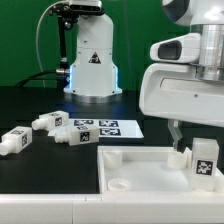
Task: Assemble square table
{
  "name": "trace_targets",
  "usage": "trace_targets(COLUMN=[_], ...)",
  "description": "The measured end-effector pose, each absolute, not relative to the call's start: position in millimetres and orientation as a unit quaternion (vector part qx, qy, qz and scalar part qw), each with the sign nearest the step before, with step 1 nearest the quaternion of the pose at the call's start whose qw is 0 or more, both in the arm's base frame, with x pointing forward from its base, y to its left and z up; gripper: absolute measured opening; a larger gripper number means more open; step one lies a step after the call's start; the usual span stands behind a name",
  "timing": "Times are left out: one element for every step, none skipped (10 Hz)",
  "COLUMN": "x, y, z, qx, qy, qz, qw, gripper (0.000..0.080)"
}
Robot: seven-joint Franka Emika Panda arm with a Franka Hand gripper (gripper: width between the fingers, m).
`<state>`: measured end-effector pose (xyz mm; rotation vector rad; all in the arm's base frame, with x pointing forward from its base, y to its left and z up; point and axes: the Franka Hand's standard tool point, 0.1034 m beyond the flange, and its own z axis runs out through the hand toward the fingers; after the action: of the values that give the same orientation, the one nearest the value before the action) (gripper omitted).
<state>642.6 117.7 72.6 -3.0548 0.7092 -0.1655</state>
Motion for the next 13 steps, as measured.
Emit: trace_targets(x=[642.6, 642.6, 642.4, 642.0, 641.6, 641.2, 640.8, 640.8, 640.8, 640.9, 640.9, 640.9, 640.9], y=[117.5, 117.4, 115.6, 113.0, 109.7, 107.9, 104.2, 104.0, 103.7, 103.4, 103.2, 103.2, 103.1], z=[72.6, 72.6, 72.3, 72.2, 72.2, 72.1, 72.3, 72.3, 72.3, 72.3, 72.3, 72.3, 72.2], qx=[-0.97, -0.968, -0.967, -0.96, -0.955, -0.951, -0.946, -0.947, -0.948, -0.948, -0.948, -0.948, -0.948], qy=[0.239, 0.245, 0.248, 0.275, 0.293, 0.306, 0.32, 0.318, 0.316, 0.315, 0.315, 0.315, 0.315], qz=[-0.053, -0.053, -0.052, -0.051, -0.05, -0.05, -0.049, -0.049, -0.049, -0.049, -0.049, -0.049, -0.049], qw=[0.002, 0.002, 0.001, 0.0, -0.002, -0.003, -0.006, -0.006, -0.006, -0.006, -0.006, -0.006, -0.006], gripper=[0.0649, 0.0546, 0.041, 0.041, 0.0305, 0.0305, 0.0305, 0.0305, 0.0305, 0.0305, 0.0305, 0.0305, 0.0305])
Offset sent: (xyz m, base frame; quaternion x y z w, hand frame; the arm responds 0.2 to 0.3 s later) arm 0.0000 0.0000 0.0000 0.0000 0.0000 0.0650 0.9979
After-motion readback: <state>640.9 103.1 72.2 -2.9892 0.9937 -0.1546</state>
